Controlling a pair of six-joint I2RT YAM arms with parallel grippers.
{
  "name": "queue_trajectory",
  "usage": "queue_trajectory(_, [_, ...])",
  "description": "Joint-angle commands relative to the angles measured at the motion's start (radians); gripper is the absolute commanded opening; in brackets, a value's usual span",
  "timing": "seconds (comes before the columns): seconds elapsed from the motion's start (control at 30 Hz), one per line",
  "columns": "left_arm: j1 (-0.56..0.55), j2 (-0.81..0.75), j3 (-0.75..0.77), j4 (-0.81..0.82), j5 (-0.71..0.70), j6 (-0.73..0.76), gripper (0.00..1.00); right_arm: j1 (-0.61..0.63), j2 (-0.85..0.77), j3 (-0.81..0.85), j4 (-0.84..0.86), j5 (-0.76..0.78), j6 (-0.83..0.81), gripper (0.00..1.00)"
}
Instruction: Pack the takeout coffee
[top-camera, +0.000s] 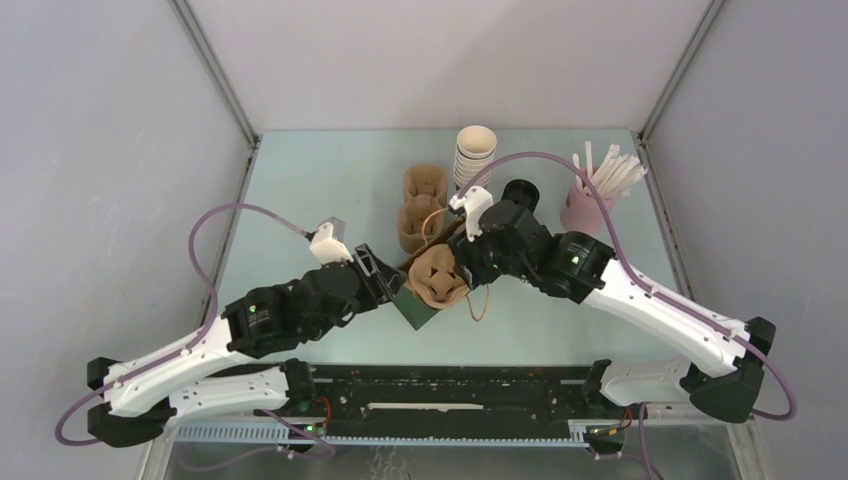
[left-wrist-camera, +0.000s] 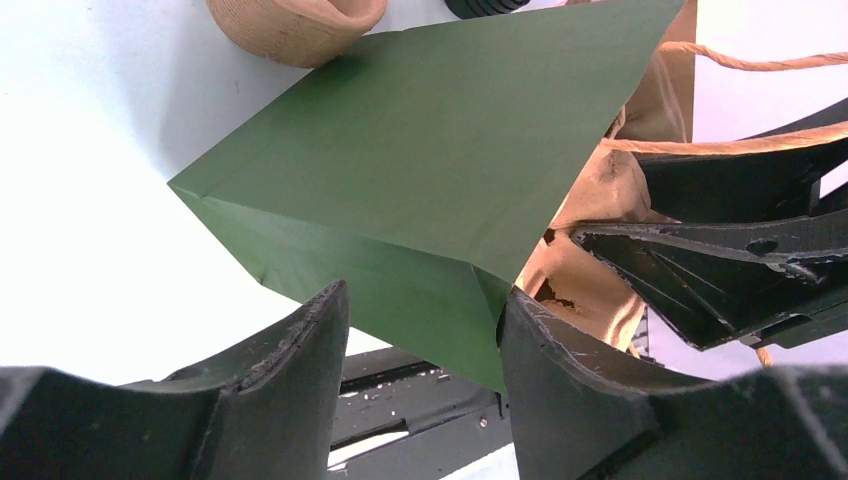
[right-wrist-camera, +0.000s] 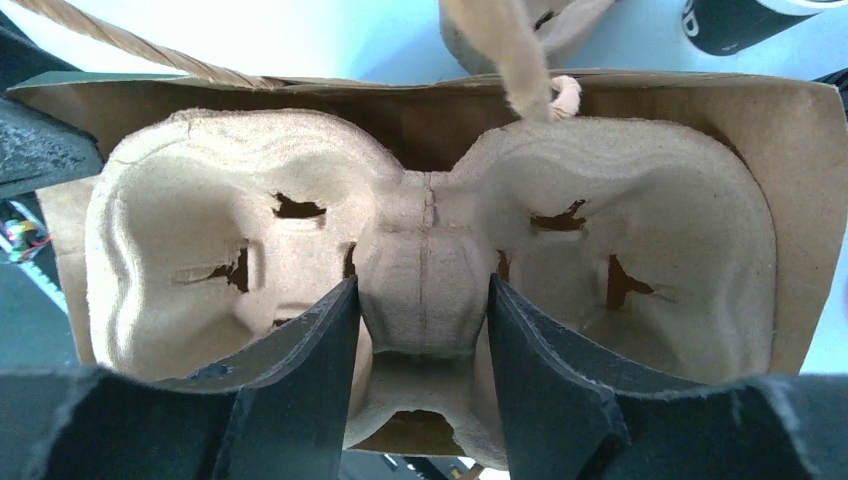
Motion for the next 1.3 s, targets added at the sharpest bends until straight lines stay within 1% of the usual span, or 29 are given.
queue_trajectory(0.0, [-0.004, 0.002, 0.036, 0.0, -0.028, 0.045, 0.6, 0.033, 0.046, 0.066, -0.046, 0.14, -0.016, 0.58])
queue_trajectory(0.13, [-0.004, 0.007, 0.041, 0.006, -0.024, 0.05, 0.6, 0.054, 0.089, 0.096, -0.054, 0.182, -0.007, 0.59])
queue_trajectory(0.23, [-0.004, 0.016, 0.048, 0.006, -0.02, 0.061, 0.61, 0.06, 0.113, 0.123, -0.056, 0.178, 0.016, 0.59])
queue_trajectory(0.57, [-0.004, 0.027, 0.058, 0.016, -0.004, 0.08, 0.61, 0.063, 0.157, 0.12, -0.011, 0.27, 0.126, 0.53])
queue_trajectory(0.83, [-0.004, 0.005, 0.066, 0.021, -0.002, 0.111, 0.62, 0.077, 0.191, 0.144, -0.031, 0.264, 0.139, 0.56])
queue_trajectory(1.03, [-0.004, -0.019, 0.121, 0.06, 0.061, 0.215, 0.75, 0.081, 0.225, 0.152, -0.032, 0.252, 0.128, 0.58])
queue_trajectory(1.13, [-0.004, -0.045, 0.147, 0.06, 0.083, 0.263, 0.8, 0.079, 0.243, 0.153, -0.022, 0.241, 0.127, 0.58])
queue_trajectory(1.27, [0.001, -0.073, 0.174, -0.045, 0.05, 0.268, 0.84, 0.074, 0.263, 0.157, -0.022, 0.215, 0.122, 0.59])
